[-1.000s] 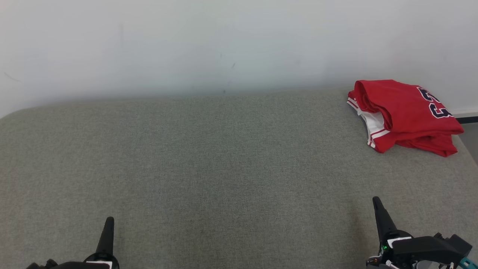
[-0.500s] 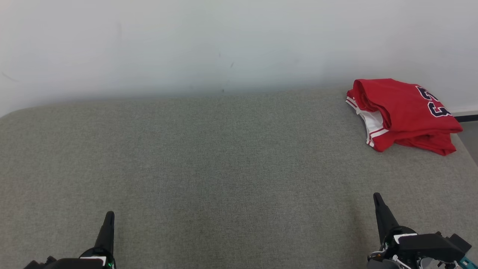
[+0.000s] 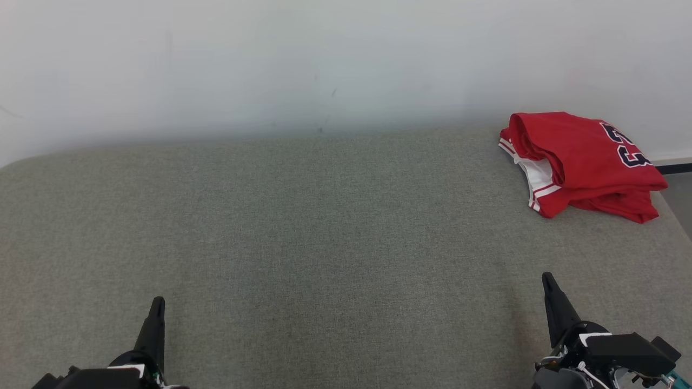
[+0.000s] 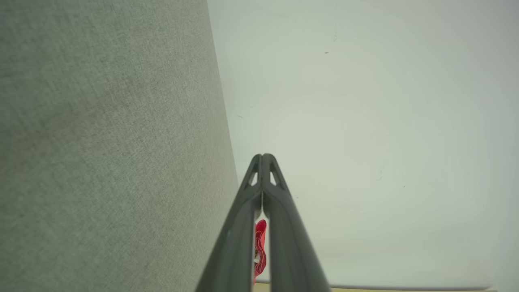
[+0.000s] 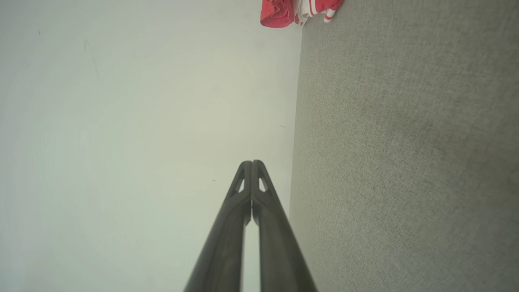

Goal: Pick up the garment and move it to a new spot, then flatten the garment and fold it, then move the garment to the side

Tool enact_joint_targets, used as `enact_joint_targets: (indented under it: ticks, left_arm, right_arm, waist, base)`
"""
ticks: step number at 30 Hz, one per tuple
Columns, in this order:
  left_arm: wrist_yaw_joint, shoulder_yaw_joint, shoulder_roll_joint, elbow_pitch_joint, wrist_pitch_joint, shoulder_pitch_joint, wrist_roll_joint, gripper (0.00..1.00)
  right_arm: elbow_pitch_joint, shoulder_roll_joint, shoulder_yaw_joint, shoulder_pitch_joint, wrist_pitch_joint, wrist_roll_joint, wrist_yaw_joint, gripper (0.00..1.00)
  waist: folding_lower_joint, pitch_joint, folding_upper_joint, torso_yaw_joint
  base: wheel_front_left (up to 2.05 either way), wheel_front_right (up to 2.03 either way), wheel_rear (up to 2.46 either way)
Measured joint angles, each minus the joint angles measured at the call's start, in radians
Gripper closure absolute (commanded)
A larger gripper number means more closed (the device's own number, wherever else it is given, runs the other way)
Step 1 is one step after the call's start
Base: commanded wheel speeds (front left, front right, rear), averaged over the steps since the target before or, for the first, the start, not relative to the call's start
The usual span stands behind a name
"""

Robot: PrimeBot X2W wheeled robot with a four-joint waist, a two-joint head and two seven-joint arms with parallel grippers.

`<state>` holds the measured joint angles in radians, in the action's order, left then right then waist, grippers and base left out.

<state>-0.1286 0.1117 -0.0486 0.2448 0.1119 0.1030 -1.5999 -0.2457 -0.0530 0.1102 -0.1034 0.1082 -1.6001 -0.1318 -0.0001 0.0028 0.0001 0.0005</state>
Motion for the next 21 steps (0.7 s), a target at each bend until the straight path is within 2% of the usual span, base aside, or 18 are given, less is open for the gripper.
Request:
enact_joint_targets:
  ticks: [21]
  left_arm:
    - [-0.002, 0.001, 0.0, 0.0, 0.004, 0.001, -0.011, 1.0]
  right_arm:
    - [0.001, 0.0, 0.002, -0.001, 0.006, -0.015, 0.0, 1.0]
  waist:
    - [0.0001, 0.0, 0.0, -0.001]
  base:
    - [0.0, 0.0, 0.0]
